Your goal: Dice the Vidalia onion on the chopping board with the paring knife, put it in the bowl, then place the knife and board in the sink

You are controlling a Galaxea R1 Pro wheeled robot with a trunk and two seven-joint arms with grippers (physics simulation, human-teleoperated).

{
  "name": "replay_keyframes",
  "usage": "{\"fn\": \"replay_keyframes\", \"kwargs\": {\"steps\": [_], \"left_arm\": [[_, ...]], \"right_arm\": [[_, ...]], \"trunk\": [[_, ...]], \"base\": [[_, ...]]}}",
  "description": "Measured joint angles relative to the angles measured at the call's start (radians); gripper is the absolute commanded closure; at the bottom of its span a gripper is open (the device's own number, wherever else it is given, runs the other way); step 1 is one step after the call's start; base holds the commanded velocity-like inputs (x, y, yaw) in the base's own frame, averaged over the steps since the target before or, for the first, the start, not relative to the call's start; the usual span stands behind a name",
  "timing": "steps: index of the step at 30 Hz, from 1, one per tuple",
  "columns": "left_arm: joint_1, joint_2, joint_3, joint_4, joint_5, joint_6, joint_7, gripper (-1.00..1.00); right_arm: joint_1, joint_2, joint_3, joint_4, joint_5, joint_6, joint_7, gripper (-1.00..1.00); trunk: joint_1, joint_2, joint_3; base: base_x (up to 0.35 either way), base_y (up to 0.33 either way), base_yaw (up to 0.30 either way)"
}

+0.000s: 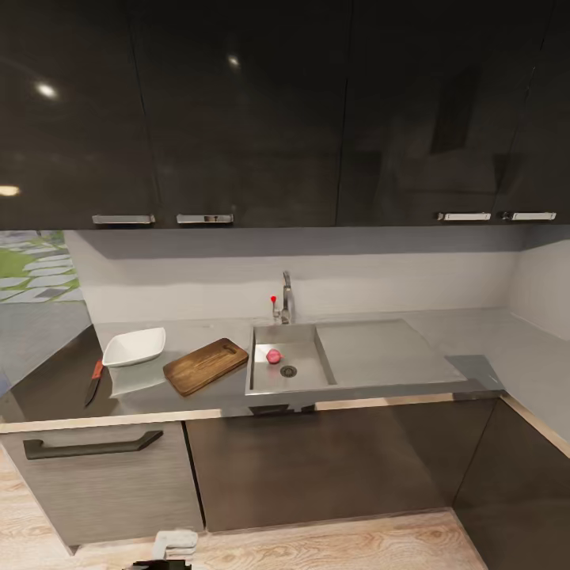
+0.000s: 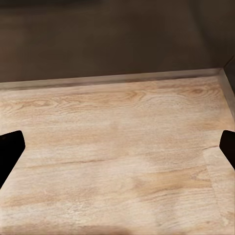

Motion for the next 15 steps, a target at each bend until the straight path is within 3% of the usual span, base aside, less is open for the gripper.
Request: {"fn": "replay_keyframes", "kwargs": {"steps": [3, 7, 10, 15], "left_arm": [[-0.013, -0.002, 0.0, -0.17, 0.0, 0.172, 0.0, -1.0], [-0.016, -0.002, -0.004, -0.273, 0.0, 0.285, -0.004, -1.0], [-0.016, -0.002, -0.006, -0.324, 0.0, 0.339, -0.006, -1.0], [-0.016, -0.002, -0.009, -0.344, 0.001, 0.364, -0.007, -1.0]], "right_arm": [[0.0, 0.0, 0.0, 0.003, -0.001, 0.0, 0.0, -1.0], [0.0, 0.0, 0.0, 0.004, -0.001, 0.001, 0.0, -1.0], [0.0, 0.0, 0.0, 0.004, -0.001, 0.001, 0.0, -1.0], [0.0, 0.0, 0.0, 0.004, -0.001, 0.001, 0.0, -1.0]], "trunk": [[0.0, 0.0, 0.0], [0.0, 0.0, 0.0], [0.0, 0.0, 0.0], [0.001, 0.0, 0.0]], "base": [[0.0, 0.0, 0.0], [0.0, 0.0, 0.0], [-0.044, 0.0, 0.0], [-0.264, 0.0, 0.0]]}}
